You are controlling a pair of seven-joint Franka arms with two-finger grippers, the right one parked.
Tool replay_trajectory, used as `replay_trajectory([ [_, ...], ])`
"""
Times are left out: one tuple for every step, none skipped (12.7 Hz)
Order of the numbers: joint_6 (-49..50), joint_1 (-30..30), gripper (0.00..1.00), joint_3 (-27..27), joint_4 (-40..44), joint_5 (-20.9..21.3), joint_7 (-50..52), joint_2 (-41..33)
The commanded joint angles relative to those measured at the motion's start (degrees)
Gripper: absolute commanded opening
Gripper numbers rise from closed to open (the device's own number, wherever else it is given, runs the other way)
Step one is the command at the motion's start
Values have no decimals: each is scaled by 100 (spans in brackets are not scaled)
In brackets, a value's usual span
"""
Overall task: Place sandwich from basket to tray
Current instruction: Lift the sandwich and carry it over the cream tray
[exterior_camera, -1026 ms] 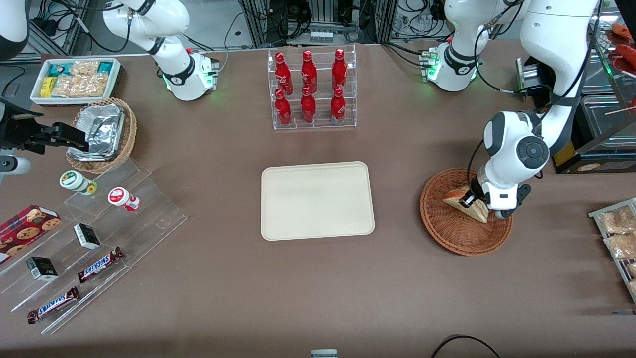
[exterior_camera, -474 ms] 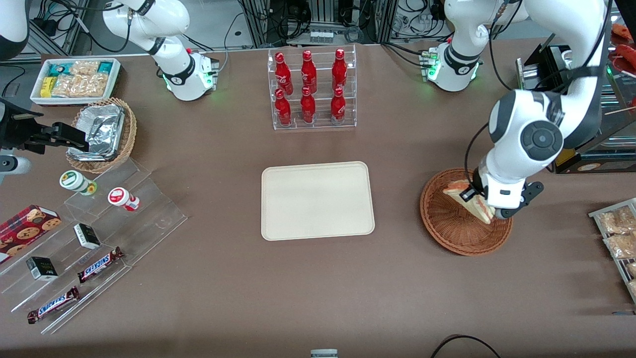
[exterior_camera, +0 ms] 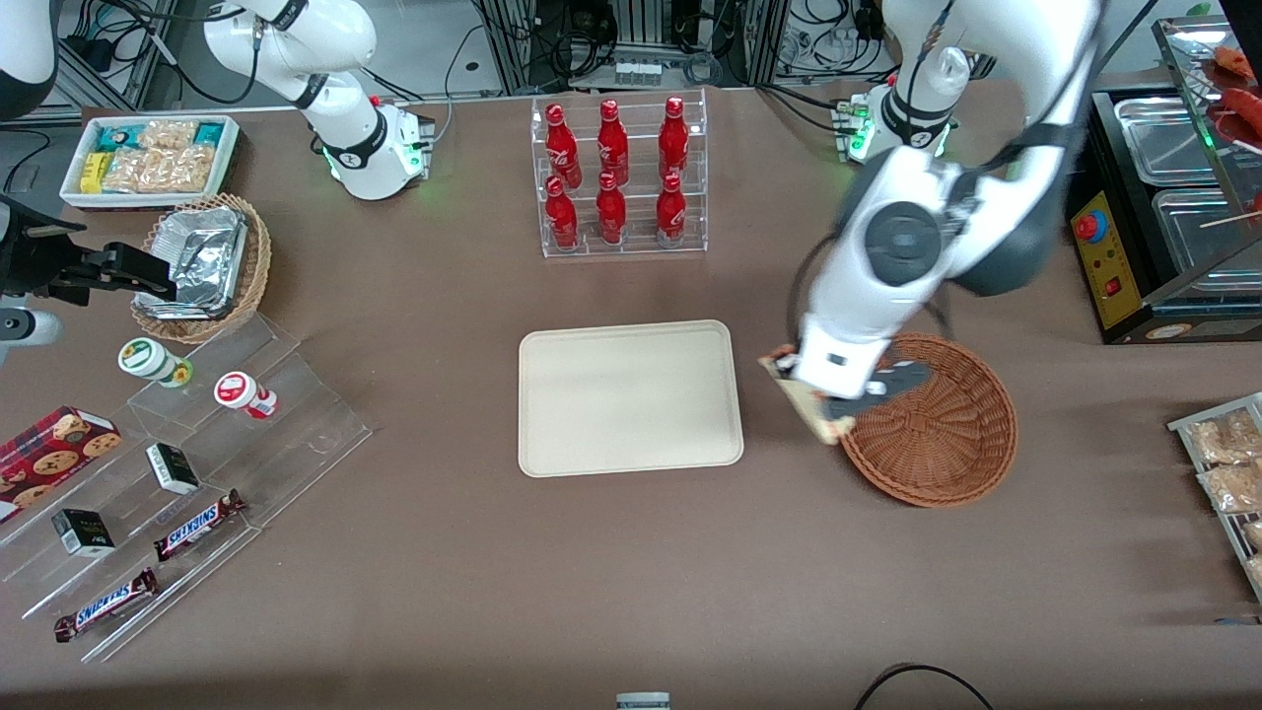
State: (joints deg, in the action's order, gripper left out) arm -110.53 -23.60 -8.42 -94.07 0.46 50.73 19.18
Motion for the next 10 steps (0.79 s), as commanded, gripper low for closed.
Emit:
replay_trajectory([
  [-38, -713, 0, 68, 1080, -38, 50, 865],
  [-143, -960, 0, 68, 1301, -3, 111, 1147],
  [-379, -1206, 0, 77, 1434, 15, 147, 1376],
  [-668, -1313, 0, 77, 1452, 6, 139, 1508],
  [-932, -1479, 0, 77, 1453, 32, 78, 1649],
  [-1005, -1655, 0, 95, 1470, 198, 68, 1807],
  [-1014, -1761, 0, 86, 1479, 435, 77, 1939],
  [-1023, -1910, 0, 77, 1470, 602, 68, 2088],
  [-1023, -1964, 0, 86, 1470, 621, 42, 2186],
  [-1023, -1973, 0, 86, 1470, 700, 16, 2274],
])
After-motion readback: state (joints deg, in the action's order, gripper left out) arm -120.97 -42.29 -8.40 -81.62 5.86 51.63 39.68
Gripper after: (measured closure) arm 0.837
